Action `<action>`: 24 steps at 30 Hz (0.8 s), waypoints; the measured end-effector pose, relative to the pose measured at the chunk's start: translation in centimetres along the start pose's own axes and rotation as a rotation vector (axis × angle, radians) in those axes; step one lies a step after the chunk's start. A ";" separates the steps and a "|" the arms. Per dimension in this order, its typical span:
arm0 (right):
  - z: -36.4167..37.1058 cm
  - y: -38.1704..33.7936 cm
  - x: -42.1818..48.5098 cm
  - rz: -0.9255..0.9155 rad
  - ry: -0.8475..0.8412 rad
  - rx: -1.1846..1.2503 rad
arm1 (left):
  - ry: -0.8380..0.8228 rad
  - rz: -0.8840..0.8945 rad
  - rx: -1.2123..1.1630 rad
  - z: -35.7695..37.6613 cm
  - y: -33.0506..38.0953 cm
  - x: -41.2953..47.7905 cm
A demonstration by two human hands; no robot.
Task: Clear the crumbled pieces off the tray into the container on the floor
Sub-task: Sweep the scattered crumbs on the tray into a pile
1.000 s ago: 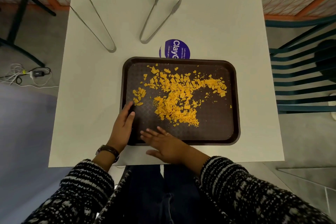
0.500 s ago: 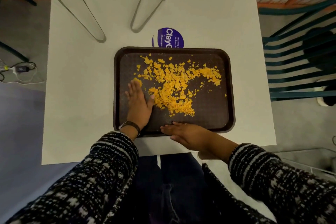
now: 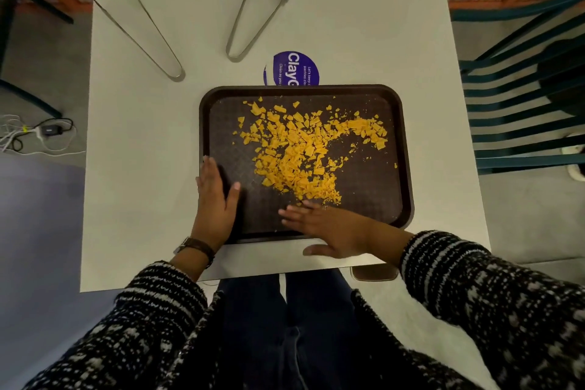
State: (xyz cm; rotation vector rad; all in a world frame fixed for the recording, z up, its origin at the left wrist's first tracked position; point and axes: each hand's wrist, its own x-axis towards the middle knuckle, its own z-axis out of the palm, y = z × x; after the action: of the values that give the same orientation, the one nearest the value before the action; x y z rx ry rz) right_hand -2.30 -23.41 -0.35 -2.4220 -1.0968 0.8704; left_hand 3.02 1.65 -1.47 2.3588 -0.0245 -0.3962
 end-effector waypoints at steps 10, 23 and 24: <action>1.1 -0.3 0.0 0.164 0.085 0.090 | -0.009 -0.026 0.084 1.5 1.8 4.7; 2.8 -0.4 -1.1 0.958 0.743 0.565 | -0.248 0.034 -0.155 4.3 6.1 3.8; 2.8 -0.6 -0.5 0.939 0.715 0.590 | -0.216 -0.015 -0.212 4.0 6.3 3.4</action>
State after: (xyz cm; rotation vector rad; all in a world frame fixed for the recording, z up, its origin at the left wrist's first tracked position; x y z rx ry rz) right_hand -4.70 -23.29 -1.91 -2.3088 0.5350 0.3585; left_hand 5.70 -6.08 -0.91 2.1000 -0.0635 -0.6278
